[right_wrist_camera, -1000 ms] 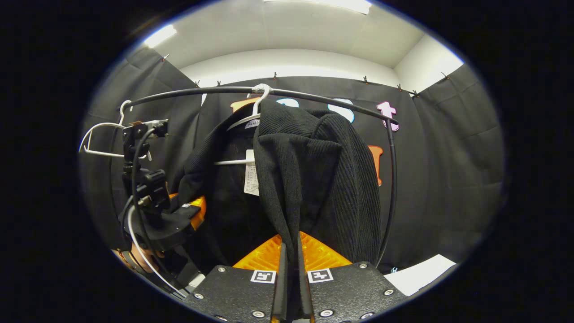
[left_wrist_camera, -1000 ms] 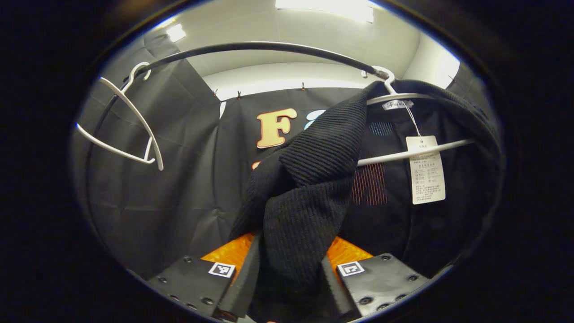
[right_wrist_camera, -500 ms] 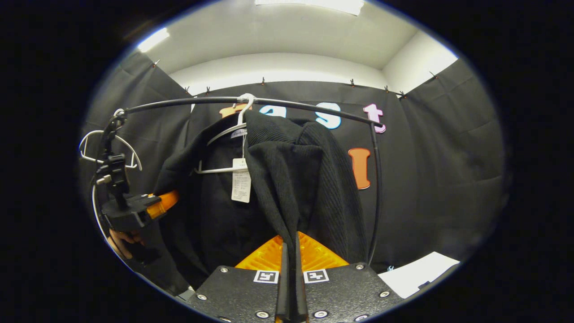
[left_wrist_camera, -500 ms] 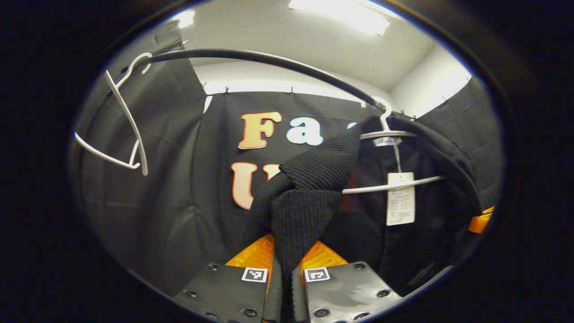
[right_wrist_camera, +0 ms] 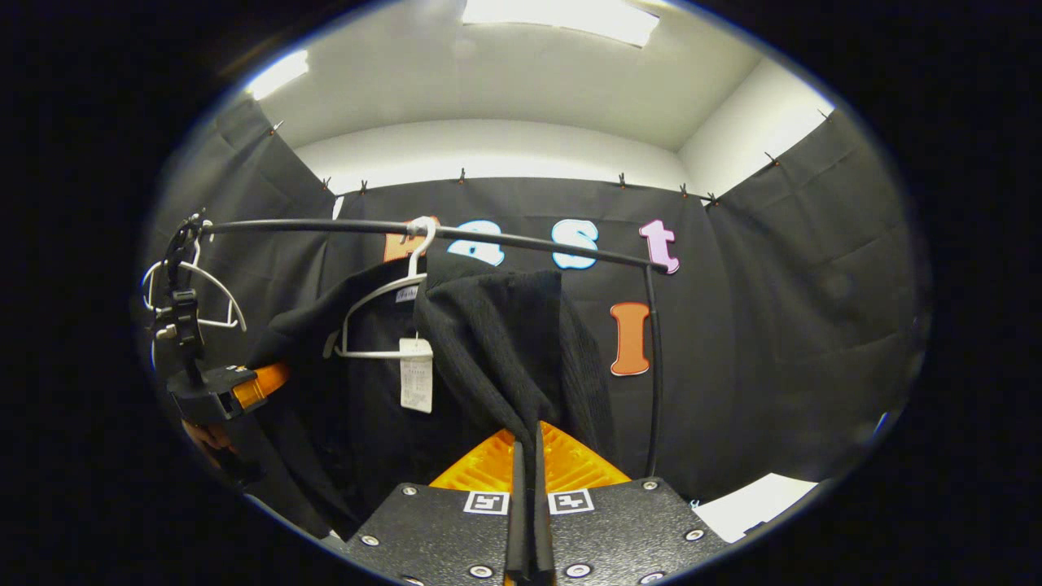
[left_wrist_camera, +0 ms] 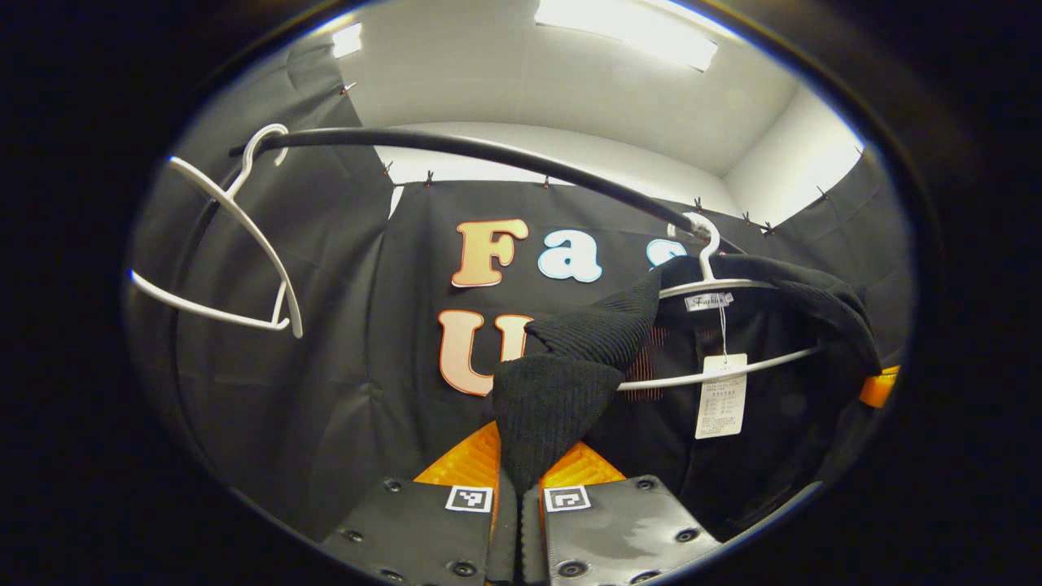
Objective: Grasp the clothes on the hanger with both hands and then place them into the laundry hamper below.
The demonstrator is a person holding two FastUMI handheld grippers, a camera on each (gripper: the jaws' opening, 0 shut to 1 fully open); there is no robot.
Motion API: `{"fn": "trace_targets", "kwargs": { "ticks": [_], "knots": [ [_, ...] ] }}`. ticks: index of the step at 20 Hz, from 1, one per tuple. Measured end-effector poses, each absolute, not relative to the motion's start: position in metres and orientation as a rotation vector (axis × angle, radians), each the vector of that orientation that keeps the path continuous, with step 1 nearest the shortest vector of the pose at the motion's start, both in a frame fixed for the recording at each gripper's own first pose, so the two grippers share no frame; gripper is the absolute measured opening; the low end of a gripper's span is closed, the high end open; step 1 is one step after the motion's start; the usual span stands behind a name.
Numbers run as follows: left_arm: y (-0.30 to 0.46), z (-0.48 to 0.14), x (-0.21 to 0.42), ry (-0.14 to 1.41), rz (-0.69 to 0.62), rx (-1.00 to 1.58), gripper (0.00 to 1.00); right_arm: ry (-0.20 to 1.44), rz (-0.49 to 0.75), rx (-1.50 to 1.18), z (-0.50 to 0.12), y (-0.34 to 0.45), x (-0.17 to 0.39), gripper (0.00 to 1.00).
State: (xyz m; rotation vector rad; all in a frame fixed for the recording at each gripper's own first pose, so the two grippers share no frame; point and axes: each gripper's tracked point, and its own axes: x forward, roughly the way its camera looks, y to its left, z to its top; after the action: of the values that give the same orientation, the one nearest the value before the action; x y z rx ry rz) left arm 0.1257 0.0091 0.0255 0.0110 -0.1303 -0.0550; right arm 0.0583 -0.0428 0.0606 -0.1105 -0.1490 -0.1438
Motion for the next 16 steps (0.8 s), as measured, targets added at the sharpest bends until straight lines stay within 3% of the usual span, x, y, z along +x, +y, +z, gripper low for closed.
{"fn": "trace_targets", "kwargs": {
  "ticks": [4,10,16],
  "knots": [
    [-0.001,0.038,0.131,-0.120,-0.097,0.031,0.12,-0.208,-0.158,-0.129,0.106,-0.055,0.064,0.03],
    [0.006,0.040,0.136,-0.099,-0.101,0.030,0.07,-0.257,-0.177,-0.218,0.168,-0.088,0.092,0.03],
    [0.004,0.037,0.143,-0.089,-0.114,0.068,0.10,-0.258,-0.221,-0.148,0.195,-0.138,0.125,0.03]
  ]
}}
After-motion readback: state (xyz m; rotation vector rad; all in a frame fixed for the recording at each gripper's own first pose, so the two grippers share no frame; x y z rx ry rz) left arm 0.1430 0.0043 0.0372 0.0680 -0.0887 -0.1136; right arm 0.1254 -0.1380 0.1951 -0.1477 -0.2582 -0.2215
